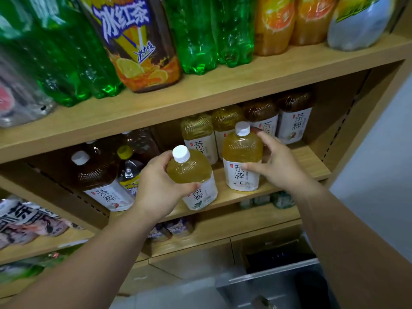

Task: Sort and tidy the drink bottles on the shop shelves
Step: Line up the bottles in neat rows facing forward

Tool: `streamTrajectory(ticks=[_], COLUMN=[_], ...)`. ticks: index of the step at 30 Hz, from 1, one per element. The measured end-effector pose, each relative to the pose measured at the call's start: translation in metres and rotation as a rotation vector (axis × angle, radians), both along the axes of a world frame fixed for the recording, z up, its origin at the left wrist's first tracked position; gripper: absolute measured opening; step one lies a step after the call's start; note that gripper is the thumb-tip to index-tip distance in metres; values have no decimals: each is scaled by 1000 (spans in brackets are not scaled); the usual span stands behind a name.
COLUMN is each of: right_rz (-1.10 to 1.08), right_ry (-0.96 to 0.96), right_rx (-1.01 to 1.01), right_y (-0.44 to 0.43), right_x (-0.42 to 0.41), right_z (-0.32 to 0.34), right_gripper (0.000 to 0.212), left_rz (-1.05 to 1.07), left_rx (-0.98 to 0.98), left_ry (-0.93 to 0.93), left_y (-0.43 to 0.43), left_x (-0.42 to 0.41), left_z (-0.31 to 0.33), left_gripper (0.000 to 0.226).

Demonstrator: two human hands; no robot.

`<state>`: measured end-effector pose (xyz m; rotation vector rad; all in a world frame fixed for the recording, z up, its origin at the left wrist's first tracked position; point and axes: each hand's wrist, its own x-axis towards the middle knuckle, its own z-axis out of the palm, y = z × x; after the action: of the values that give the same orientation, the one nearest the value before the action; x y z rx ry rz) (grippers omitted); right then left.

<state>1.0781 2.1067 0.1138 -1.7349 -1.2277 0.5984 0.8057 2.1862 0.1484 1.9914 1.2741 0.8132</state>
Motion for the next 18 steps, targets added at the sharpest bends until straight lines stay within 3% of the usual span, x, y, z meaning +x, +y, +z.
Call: streamTrajectory(ticks=[2,9,10,13,18], right_rz=[-40,-148,-166,-209,-231], right_ry=[-2,284,274,218,285], right_rx=[3,124,128,144,163], right_y=[-5,-15,-16,-19,-19], right_x=[-1,-20,-22,-29,-38], right_z=[-6,-25,-28,-35,-44], right_gripper=[90,86,86,81,73], left_rz=[34,146,169,216,262], left_rx=[-16,-90,-134,-224,-234], left_ry=[5,-67,-108,-220,-258], left_y=[6,13,7,-9,-9], left_x=[6,19,20,22,26], left_z=[-10,-25,-26,-35,-43], left_gripper=[84,96,94,58,48])
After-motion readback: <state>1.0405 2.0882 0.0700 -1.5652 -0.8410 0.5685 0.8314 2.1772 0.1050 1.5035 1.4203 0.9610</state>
